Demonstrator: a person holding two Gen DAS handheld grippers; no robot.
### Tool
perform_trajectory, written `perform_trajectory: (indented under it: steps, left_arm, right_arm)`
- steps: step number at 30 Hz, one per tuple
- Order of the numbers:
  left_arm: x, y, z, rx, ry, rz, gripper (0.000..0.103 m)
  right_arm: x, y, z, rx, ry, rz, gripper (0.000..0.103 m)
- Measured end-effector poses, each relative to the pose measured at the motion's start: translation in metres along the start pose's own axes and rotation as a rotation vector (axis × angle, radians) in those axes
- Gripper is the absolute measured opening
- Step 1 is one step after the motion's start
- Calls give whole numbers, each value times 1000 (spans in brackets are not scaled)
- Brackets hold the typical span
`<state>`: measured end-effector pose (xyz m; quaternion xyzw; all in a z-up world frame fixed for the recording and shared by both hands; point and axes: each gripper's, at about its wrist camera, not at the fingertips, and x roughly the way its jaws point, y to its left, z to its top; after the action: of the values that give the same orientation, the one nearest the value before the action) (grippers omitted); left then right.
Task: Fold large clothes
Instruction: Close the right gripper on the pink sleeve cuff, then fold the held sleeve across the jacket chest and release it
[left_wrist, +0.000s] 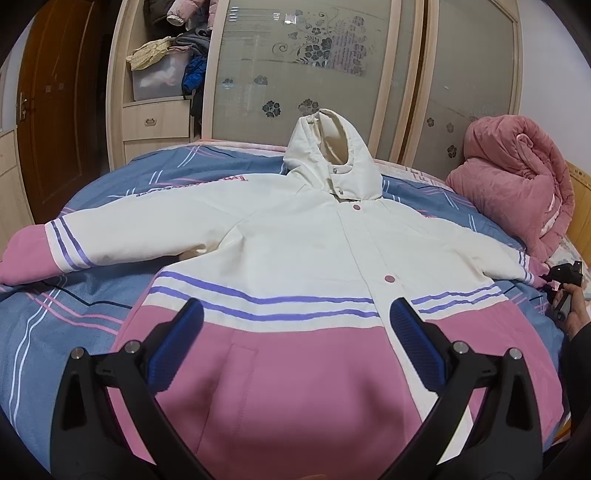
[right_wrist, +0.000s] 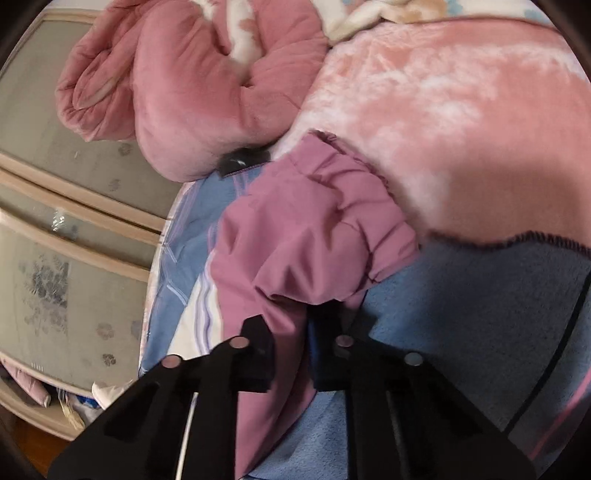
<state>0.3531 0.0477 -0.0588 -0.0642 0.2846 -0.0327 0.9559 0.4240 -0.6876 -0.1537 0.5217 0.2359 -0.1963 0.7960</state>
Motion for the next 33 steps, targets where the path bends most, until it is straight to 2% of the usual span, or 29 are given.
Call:
perform_trajectory:
  steps: [5,8,13,16,19,21,23,26,29,31,32,33]
  left_arm:
    - [-12,2,6,-11,-37,-4,101]
    - [-15,2,7,-9,-52,3,101]
    - [-7,6,5,-23,11,12,101]
    - [-1,9,3,-36,54,19,101]
    - [-3,8,2,-32,73,5,101]
    - [-10,9,3,-28,64,-6,101]
    - [-18,12,5,-32,51,-18,101]
    - [-28,18,8,-43,30,-17,101]
    - [-34,29,11,-63,20,-6,101]
    - [-36,36,13,-79,21,0,101]
    - [-36,39,14,-86,22,1,101]
    - [-37,42,14,-94,22,1,101]
  right_arm:
    - [-26,29,-5,-87,-114,24,8]
    - [-39,46,-12,-116,-153,31,8]
    - [-62,81,-29,-161,-188,54,8]
    - [-75,112,-49,-241,-228,47,8]
    - [-78,157,-79,-405,-272,-17,8]
    - [-77,198,-114,-568,-296,-43,8]
    - [-74,245,-164,-777,-318,-53,8]
    - [-59,300,-256,-1073,-305,-46,8]
    - [-29,325,-341,-1253,-211,-18,9]
    - [-5,327,-389,-1328,-122,-18,11]
    - [13,323,-417,-1365,-31,-22,15]
    - [25,317,-434,-1382,42,-27,31]
